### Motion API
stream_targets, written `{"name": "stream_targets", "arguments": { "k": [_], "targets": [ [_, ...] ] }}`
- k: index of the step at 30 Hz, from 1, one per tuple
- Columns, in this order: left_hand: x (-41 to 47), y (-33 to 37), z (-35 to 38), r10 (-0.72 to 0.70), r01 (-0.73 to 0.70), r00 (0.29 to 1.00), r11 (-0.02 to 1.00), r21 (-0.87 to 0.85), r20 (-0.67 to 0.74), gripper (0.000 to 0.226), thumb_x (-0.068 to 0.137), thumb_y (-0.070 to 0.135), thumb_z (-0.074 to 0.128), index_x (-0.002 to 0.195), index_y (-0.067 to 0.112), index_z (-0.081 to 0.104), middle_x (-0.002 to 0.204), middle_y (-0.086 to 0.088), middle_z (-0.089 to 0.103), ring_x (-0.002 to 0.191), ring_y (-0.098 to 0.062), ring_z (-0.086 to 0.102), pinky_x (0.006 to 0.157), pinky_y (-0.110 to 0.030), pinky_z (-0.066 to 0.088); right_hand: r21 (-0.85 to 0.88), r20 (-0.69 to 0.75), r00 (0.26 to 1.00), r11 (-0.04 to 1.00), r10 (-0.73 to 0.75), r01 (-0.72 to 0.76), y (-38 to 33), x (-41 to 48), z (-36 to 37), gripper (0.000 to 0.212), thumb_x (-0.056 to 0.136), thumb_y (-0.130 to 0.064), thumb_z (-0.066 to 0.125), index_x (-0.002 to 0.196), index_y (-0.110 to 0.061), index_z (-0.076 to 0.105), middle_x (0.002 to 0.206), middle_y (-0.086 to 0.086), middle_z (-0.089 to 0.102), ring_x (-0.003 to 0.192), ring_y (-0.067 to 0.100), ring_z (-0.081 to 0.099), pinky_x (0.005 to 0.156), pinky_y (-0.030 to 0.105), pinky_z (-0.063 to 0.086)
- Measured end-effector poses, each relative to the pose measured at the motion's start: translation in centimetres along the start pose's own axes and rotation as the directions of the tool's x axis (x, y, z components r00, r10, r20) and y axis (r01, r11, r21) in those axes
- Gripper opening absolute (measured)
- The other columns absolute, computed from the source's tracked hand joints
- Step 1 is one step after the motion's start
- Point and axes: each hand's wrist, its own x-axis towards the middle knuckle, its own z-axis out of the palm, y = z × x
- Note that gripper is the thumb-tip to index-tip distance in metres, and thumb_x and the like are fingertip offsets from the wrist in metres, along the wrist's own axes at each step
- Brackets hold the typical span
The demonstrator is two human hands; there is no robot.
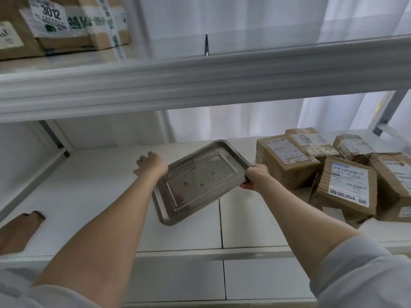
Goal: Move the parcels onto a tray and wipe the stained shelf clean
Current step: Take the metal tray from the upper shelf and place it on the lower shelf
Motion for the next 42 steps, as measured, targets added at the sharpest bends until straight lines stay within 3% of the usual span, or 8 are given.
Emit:
{"name": "stream_targets", "arguments": {
  "k": [5, 9, 13, 16, 20, 24, 30, 42],
  "targets": [
    [-1.3, -2.3, 1.8, 0.030, -0.035, 0.988, 0.999, 0.029, 0.152, 0.037, 0.094, 0.020, 0.045, 0.125, 0.000, 0.053, 0.128, -0.020, 0.056, 0.116, -0.035, 0.056, 0.091, -0.034, 0.047, -0.006, 0.034, 0.997, 0.997, 0.073, -0.073, 1.1, 0.0, 0.0, 0.017, 0.089, 0.013, 0.043, 0.099, 0.005, 0.054, 0.106, 0.026, 0.060, 0.081, 0.037, 0.065, 0.067, 0.046, 0.058],
    [-2.1, -2.7, 3.0, 0.014, -0.013, 0.976, 1.000, -0.007, 0.218, 0.034, 0.089, 0.007, 0.048, 0.122, -0.002, 0.053, 0.123, -0.022, 0.058, 0.110, -0.036, 0.059, 0.090, -0.041, 0.054, -0.125, 0.028, 0.994, 0.987, 0.104, -0.100, 1.4, -0.5, -0.4, 0.027, 0.090, 0.011, 0.044, 0.115, 0.007, 0.052, 0.112, 0.027, 0.058, 0.079, 0.037, 0.065, 0.039, 0.036, 0.054],
    [-2.2, -3.2, 3.5, 0.008, -0.012, 0.985, 1.000, 0.022, 0.170, 0.036, 0.086, 0.002, 0.049, 0.121, -0.003, 0.055, 0.125, -0.023, 0.057, 0.114, -0.036, 0.057, 0.091, -0.040, 0.053, -0.125, 0.009, 0.989, 0.982, 0.146, -0.144, 1.5, -0.9, -0.8, 0.015, 0.091, 0.013, 0.041, 0.100, 0.004, 0.049, 0.090, 0.022, 0.054, 0.058, 0.031, 0.055, 0.023, 0.031, 0.042],
    [-2.3, -3.1, 4.0, 0.025, -0.034, 0.987, 0.998, 0.052, 0.161, 0.035, 0.088, 0.002, 0.045, 0.122, -0.004, 0.052, 0.127, -0.024, 0.054, 0.116, -0.037, 0.055, 0.091, -0.038, 0.051, -0.233, -0.009, 0.995, 0.968, 0.096, -0.096, 1.8, -0.5, -0.8, 0.013, 0.089, 0.011, 0.045, 0.097, 0.004, 0.053, 0.099, 0.023, 0.057, 0.063, 0.031, 0.058, 0.043, 0.038, 0.057],
    [-2.2, -2.9, 4.2, 0.044, -0.060, 0.986, 0.994, 0.094, 0.164, 0.035, 0.090, 0.003, 0.045, 0.123, -0.003, 0.050, 0.130, -0.023, 0.052, 0.118, -0.036, 0.053, 0.092, -0.036, 0.048, -0.487, -0.036, 0.999, 0.874, -0.016, -0.004, 2.1, -0.6, -1.1, 0.010, 0.087, 0.007, 0.048, 0.080, 0.001, 0.053, 0.076, 0.015, 0.051, 0.061, 0.026, 0.055, 0.080, 0.045, 0.058],
    [-2.2, -2.7, 4.2, 0.070, -0.095, 0.980, 0.987, 0.127, 0.184, 0.034, 0.089, 0.002, 0.044, 0.123, -0.003, 0.050, 0.129, -0.022, 0.053, 0.117, -0.035, 0.054, 0.089, -0.035, 0.050, -0.683, -0.042, 0.995, 0.729, -0.090, 0.037, 2.5, -0.8, -1.3, 0.012, 0.089, -0.002, 0.046, 0.078, -0.001, 0.052, 0.071, 0.011, 0.050, 0.064, 0.024, 0.058, 0.070, 0.033, 0.053],
    [-2.2, -2.2, 4.3, 0.103, -0.147, 0.964, 0.975, 0.166, 0.246, 0.036, 0.087, -0.002, 0.046, 0.122, -0.003, 0.053, 0.127, -0.021, 0.055, 0.115, -0.034, 0.056, 0.086, -0.033, 0.051, -0.828, -0.040, 0.992, 0.560, -0.122, 0.035, 3.0, -1.2, -1.6, 0.034, 0.086, -0.011, 0.047, 0.118, -0.009, 0.058, 0.122, 0.012, 0.057, 0.109, 0.028, 0.058, 0.082, 0.032, 0.050],
    [-2.8, -1.2, 3.9, 0.105, -0.129, 0.928, 0.991, 0.044, 0.357, 0.030, 0.089, 0.006, 0.049, 0.117, -0.005, 0.053, 0.118, -0.023, 0.059, 0.104, -0.033, 0.063, 0.083, -0.038, 0.056, -0.905, -0.083, 0.982, 0.426, -0.169, -0.003, 2.6, -1.3, -0.2, 0.047, 0.090, -0.018, 0.049, 0.136, -0.011, 0.046, 0.151, 0.019, 0.024, 0.139, 0.034, 0.027, 0.103, 0.037, 0.037]
  ]
}}
